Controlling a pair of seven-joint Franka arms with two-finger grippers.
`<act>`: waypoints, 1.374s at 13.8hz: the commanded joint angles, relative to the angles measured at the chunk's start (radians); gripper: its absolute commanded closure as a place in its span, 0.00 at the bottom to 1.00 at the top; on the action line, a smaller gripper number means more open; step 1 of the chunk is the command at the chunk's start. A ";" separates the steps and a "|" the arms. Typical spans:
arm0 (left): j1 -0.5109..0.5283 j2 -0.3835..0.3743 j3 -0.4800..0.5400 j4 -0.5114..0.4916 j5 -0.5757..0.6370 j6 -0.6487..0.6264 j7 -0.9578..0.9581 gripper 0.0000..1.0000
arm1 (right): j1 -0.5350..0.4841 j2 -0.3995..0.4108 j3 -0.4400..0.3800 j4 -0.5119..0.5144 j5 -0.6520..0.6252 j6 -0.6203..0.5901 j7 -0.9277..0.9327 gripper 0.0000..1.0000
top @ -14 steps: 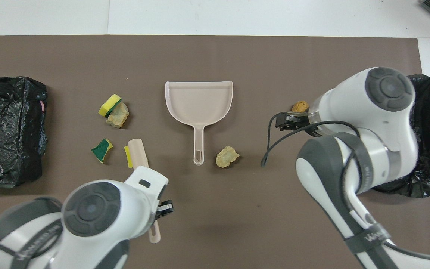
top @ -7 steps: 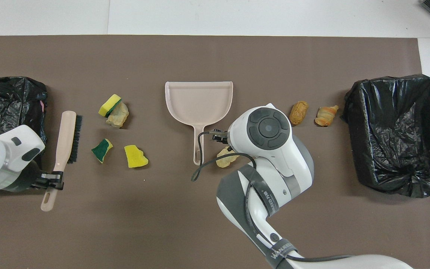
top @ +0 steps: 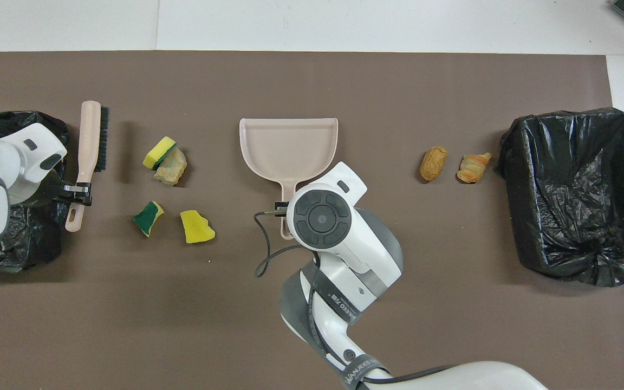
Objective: Sweep and dump trash in bin
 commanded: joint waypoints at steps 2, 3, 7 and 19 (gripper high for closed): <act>-0.017 0.020 -0.017 -0.010 0.011 0.016 0.082 1.00 | 0.021 0.037 -0.001 0.045 -0.046 0.026 0.023 0.13; -0.025 0.012 -0.019 -0.030 0.010 0.015 0.101 1.00 | 0.031 0.038 -0.002 0.046 -0.048 0.026 0.021 0.13; -0.101 -0.019 -0.020 -0.064 -0.047 -0.025 0.054 1.00 | 0.064 0.057 -0.002 0.045 -0.071 0.072 0.021 0.13; -0.059 -0.154 -0.008 -0.032 -0.191 -0.199 -0.310 1.00 | 0.051 0.057 -0.002 0.045 -0.091 0.075 -0.036 1.00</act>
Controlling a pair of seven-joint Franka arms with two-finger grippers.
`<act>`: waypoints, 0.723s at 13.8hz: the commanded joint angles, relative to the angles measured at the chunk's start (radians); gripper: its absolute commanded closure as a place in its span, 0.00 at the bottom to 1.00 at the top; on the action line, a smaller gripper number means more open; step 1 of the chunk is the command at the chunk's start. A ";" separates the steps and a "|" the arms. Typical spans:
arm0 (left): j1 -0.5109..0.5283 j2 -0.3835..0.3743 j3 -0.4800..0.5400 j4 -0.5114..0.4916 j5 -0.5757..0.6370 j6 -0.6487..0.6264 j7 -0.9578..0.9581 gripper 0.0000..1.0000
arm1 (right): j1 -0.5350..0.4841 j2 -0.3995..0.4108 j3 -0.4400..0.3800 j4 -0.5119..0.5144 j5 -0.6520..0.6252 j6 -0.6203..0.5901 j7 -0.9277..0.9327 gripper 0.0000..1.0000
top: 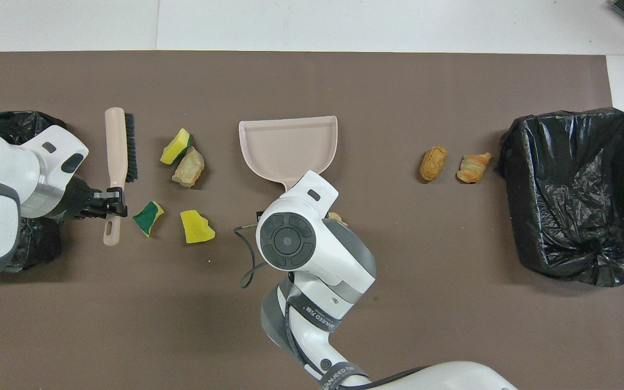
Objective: Sweep and dump trash in bin
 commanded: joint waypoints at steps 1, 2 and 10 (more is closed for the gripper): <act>0.026 -0.029 -0.004 -0.028 -0.022 -0.045 -0.104 1.00 | -0.019 0.002 0.005 0.010 -0.006 0.021 -0.045 1.00; 0.032 -0.048 -0.004 -0.065 -0.025 -0.036 -0.120 1.00 | -0.031 -0.013 0.008 0.007 0.001 0.002 -0.066 1.00; 0.011 -0.097 -0.007 -0.250 -0.025 0.078 -0.143 1.00 | -0.187 -0.174 0.008 -0.015 0.089 -0.224 -0.602 1.00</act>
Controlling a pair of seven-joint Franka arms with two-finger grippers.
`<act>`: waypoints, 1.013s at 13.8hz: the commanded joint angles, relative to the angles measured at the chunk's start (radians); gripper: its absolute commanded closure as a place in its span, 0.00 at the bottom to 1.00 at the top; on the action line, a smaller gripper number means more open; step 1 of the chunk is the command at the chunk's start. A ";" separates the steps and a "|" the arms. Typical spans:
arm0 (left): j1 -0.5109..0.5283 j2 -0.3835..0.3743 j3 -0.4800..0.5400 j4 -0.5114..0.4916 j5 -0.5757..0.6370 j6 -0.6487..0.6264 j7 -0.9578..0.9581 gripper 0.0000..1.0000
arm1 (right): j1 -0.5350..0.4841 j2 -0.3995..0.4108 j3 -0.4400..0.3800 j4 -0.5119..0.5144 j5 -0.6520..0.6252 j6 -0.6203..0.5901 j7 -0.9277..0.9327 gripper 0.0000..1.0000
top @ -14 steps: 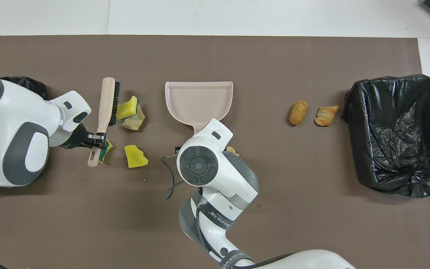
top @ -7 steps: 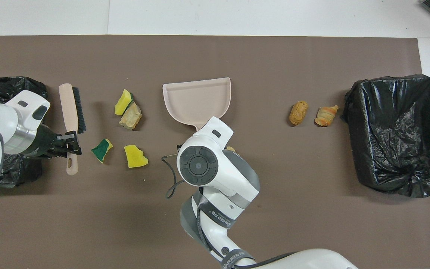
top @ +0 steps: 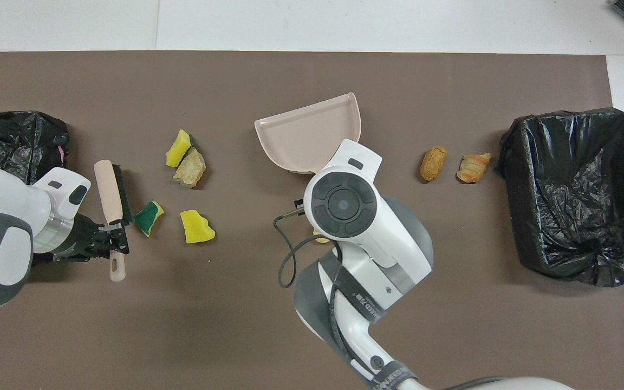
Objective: Sweep and dump trash in bin
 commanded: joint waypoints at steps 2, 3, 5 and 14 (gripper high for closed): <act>-0.050 -0.038 0.004 -0.051 -0.014 0.092 0.047 1.00 | -0.068 -0.047 0.007 -0.055 0.065 -0.035 -0.296 1.00; -0.072 -0.034 0.004 -0.056 -0.014 0.102 0.093 1.00 | -0.084 -0.059 0.009 -0.082 0.066 -0.035 -0.377 1.00; -0.092 -0.030 0.004 -0.059 -0.014 0.090 0.138 1.00 | -0.093 -0.079 0.009 -0.121 0.073 -0.036 -0.587 1.00; -0.022 -0.045 0.010 0.076 -0.014 -0.007 0.198 1.00 | -0.141 -0.082 0.009 -0.141 0.099 -0.036 -1.216 1.00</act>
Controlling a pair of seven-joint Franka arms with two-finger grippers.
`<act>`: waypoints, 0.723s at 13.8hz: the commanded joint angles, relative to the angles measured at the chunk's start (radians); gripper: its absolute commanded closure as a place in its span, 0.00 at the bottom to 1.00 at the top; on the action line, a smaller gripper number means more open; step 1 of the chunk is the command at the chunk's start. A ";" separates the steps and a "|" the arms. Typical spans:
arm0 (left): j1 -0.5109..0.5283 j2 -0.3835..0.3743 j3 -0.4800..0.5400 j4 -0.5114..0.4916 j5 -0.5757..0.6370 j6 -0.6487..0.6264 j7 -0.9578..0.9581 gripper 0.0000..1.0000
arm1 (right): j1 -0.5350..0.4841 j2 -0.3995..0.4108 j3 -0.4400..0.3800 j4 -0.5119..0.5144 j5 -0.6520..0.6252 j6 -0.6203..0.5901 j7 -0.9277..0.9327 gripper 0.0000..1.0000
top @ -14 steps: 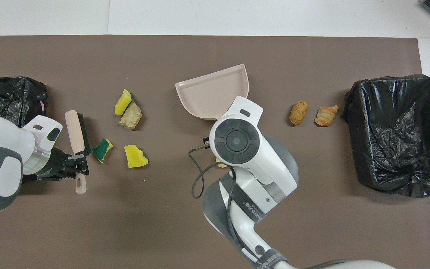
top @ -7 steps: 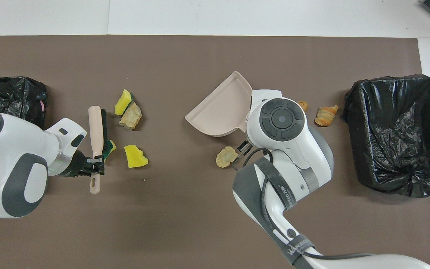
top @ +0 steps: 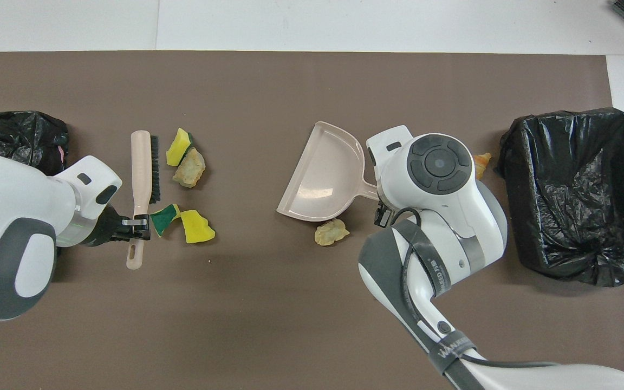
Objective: Sweep and dump trash in bin
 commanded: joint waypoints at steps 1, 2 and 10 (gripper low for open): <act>0.105 -0.011 0.005 -0.014 -0.012 -0.025 0.044 1.00 | -0.005 -0.029 0.009 -0.035 0.023 0.006 -0.164 1.00; 0.135 -0.007 0.005 -0.017 -0.011 -0.026 0.044 1.00 | -0.005 -0.028 0.009 -0.035 0.023 0.006 -0.188 1.00; 0.061 0.175 0.002 -0.026 0.025 0.233 0.277 1.00 | 0.018 -0.002 0.011 -0.035 0.023 0.051 -0.293 1.00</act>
